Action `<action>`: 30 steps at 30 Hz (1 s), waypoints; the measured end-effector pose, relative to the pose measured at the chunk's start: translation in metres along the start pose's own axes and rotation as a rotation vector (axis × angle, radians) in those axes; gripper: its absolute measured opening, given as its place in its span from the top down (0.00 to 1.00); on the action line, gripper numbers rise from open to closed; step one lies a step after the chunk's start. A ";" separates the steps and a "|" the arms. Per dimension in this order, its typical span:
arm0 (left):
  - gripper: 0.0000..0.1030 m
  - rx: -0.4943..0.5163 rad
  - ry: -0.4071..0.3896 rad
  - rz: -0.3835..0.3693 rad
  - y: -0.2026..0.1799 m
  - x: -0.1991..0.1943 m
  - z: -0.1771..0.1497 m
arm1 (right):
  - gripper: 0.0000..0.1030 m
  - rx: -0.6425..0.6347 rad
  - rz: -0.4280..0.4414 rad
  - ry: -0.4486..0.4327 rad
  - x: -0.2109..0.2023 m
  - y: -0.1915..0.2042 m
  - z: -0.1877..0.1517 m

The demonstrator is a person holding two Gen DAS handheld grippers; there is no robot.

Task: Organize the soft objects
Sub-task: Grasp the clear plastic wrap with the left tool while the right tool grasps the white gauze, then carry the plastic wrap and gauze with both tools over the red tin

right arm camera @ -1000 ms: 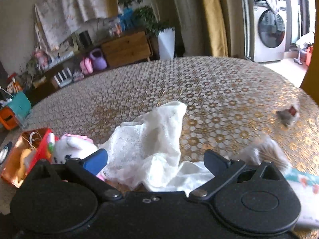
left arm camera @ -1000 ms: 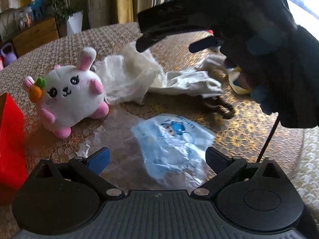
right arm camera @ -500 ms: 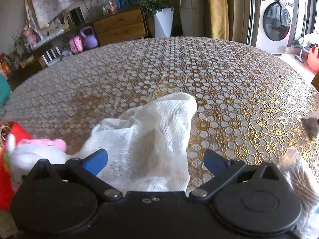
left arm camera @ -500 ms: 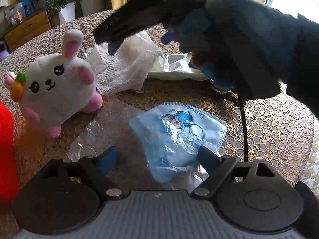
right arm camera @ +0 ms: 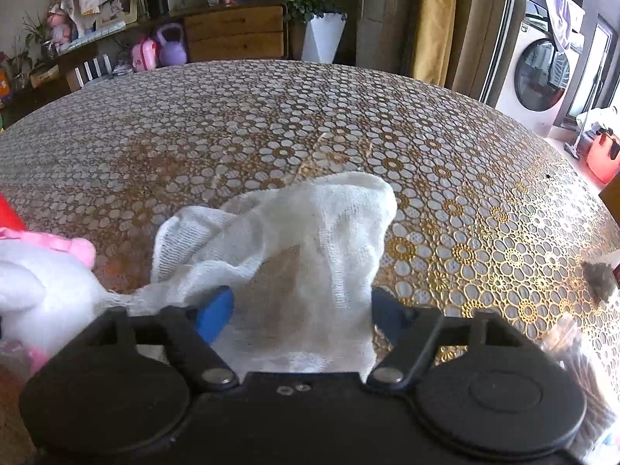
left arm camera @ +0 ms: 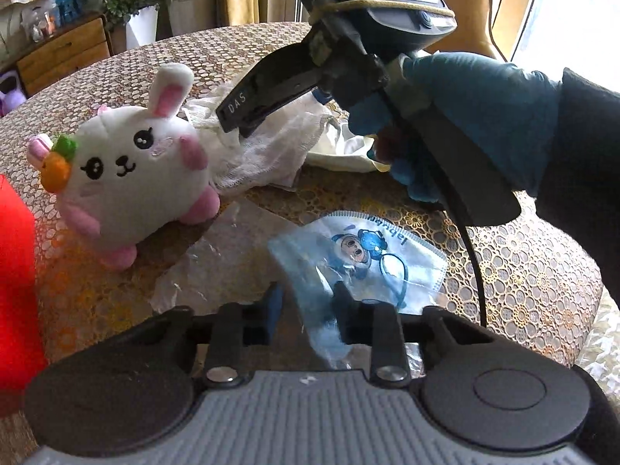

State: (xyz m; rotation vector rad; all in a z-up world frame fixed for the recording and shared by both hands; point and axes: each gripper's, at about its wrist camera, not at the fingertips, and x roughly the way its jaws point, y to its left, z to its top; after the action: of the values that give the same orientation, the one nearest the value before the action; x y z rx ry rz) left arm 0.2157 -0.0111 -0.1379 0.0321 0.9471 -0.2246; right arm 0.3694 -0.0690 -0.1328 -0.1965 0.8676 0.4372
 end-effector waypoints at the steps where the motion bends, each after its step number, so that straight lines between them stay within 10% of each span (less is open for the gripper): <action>1: 0.82 -0.002 -0.002 -0.003 0.000 0.000 -0.001 | 0.37 -0.005 0.000 -0.002 -0.001 0.001 0.000; 6: 0.91 -0.007 -0.020 -0.013 0.002 -0.004 0.000 | 0.95 -0.038 0.019 -0.019 -0.007 0.008 -0.001; 30: 0.93 -0.157 -0.198 -0.022 0.053 -0.103 0.013 | 0.97 0.159 0.231 -0.307 -0.180 -0.032 -0.014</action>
State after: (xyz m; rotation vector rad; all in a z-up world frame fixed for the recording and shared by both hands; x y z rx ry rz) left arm 0.1789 0.0568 -0.0504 -0.1428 0.7658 -0.1698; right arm 0.2723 -0.1546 -0.0026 0.1176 0.6207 0.5939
